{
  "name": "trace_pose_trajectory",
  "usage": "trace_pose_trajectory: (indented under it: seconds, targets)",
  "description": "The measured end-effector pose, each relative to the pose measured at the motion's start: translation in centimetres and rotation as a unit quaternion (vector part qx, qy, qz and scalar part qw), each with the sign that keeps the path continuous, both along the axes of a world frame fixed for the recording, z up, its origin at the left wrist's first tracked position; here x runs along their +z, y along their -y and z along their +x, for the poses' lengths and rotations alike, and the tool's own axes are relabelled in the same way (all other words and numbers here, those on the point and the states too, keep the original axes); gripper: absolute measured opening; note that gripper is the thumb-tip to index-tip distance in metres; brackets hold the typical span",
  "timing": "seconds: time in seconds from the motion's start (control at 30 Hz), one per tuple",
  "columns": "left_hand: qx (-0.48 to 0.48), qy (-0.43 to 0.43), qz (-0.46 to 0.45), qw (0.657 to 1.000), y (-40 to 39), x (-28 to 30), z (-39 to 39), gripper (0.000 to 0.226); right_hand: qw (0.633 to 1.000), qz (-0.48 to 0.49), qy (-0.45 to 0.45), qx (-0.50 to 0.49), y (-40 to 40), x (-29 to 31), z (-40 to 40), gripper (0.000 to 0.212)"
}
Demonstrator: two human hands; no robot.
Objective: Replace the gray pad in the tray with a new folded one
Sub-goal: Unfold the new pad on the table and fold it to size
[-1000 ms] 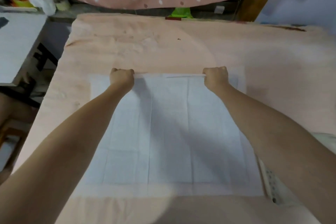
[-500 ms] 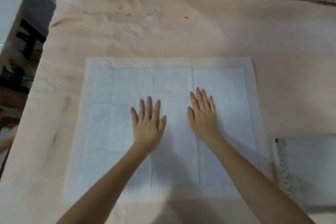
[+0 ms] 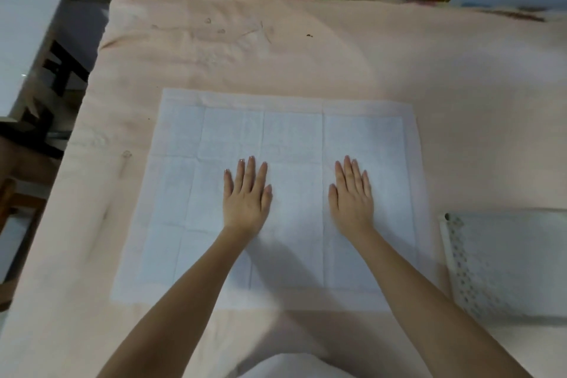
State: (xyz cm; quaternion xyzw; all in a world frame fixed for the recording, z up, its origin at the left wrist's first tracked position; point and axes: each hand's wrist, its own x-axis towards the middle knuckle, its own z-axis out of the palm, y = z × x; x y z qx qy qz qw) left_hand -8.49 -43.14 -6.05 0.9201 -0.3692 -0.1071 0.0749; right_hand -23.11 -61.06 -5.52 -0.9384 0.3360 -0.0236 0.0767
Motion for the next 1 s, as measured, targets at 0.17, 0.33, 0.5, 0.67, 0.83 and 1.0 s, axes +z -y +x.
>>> trace_pose_trajectory:
  seconds: [0.17, 0.33, 0.5, 0.67, 0.83, 1.0]
  targets:
    - [-0.034, -0.001, -0.041, 0.999, -2.9, 0.4, -5.7, 0.057, 0.993, -0.037, 0.073, 0.089, -4.5, 1.7, -4.2, 0.05]
    - [-0.003, -0.005, -0.026, 1.0, -7.5, -0.3, -9.2, 0.055, 0.992, -0.006, -0.016, 0.127, -9.3, 0.4, -9.1, 0.053]
    - [0.024, -0.015, -0.013, 1.0, -11.2, 0.4, -9.5, 0.063, 0.993, 0.022, -0.07, 0.094, -9.0, 0.7, -12.5, 0.064]
    - [-0.135, -0.015, -0.006, 0.991, -12.7, 1.2, -11.6, 0.073, 0.973, 0.016, -0.109, 0.202, -9.9, 1.0, -14.2, 0.083]
    - [-0.207, -0.019, 0.025, 0.978, -11.8, 1.6, -13.5, 0.077, 0.973, 0.025, -0.112, 0.2, -10.6, 1.5, -13.9, 0.076]
    - [-0.193, -0.021, 0.036, 0.98, -11.1, 2.0, -13.9, 0.064, 0.975, 0.002, -0.034, 0.221, -10.3, 1.6, -13.9, 0.051]
